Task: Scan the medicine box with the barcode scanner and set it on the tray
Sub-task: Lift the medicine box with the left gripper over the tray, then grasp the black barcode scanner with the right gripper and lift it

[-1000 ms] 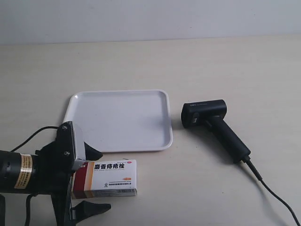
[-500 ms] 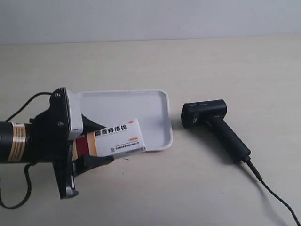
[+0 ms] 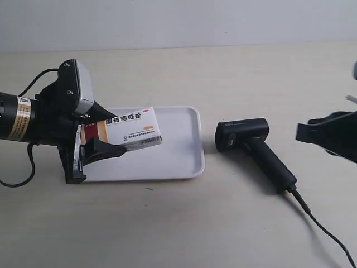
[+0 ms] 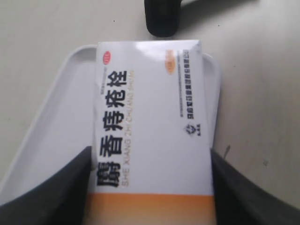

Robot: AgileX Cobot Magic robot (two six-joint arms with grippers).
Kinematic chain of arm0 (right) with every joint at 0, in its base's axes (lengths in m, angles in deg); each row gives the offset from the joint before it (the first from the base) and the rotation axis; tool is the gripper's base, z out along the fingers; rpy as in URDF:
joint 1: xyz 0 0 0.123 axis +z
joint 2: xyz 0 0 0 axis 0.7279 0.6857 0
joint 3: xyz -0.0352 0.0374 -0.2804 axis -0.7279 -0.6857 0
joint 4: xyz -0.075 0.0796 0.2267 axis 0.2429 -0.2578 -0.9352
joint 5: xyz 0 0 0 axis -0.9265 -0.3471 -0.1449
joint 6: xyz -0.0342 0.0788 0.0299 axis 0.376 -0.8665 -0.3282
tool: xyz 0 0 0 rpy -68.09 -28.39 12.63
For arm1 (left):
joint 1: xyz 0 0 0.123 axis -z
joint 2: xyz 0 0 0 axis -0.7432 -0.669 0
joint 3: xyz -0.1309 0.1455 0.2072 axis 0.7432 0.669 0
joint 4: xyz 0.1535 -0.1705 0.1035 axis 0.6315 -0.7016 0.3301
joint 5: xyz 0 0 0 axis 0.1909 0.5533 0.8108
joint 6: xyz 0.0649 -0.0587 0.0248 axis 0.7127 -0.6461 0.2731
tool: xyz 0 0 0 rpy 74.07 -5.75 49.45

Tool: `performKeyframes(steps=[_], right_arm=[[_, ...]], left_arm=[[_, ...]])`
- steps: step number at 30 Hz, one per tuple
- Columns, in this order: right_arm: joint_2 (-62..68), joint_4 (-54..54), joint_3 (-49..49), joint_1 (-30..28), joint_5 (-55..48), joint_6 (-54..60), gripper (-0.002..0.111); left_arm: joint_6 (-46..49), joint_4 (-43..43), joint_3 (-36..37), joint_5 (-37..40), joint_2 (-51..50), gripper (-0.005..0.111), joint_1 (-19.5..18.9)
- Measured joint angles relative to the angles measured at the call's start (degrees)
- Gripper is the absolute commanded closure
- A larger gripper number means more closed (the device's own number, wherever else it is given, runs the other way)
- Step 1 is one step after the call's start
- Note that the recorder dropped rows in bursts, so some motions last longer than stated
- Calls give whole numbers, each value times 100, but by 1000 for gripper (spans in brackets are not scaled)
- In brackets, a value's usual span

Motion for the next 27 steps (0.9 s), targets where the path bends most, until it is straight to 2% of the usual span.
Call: performKeyframes(steps=[4, 9, 12, 15, 17, 20, 22, 27], right_arm=[[1172, 0, 561, 245, 66, 319, 47], [2292, 0, 1085, 536, 90, 978, 26], [2826, 0, 1324, 561, 116, 1269, 19], [3344, 0, 1518, 561, 130, 1557, 19], [3626, 0, 1645, 561, 215, 1718, 21], [3947, 0, 1809, 561, 379, 1919, 29], [4128, 0, 1896, 561, 449, 2113, 42], [4216, 14, 1939, 561, 464, 2623, 85]], left_arm=[[-25, 25, -89, -445, -281, 107, -249], [43, 48, -94, -643, -456, 107, -308], [60, 60, -94, -677, -471, 107, -308], [60, 70, -94, -687, -471, 107, -308], [60, 70, -94, -695, -471, 107, -308], [60, 70, -94, -695, -471, 107, -308], [69, 70, -94, -695, -471, 107, -308], [69, 70, -94, -683, -471, 107, -308]])
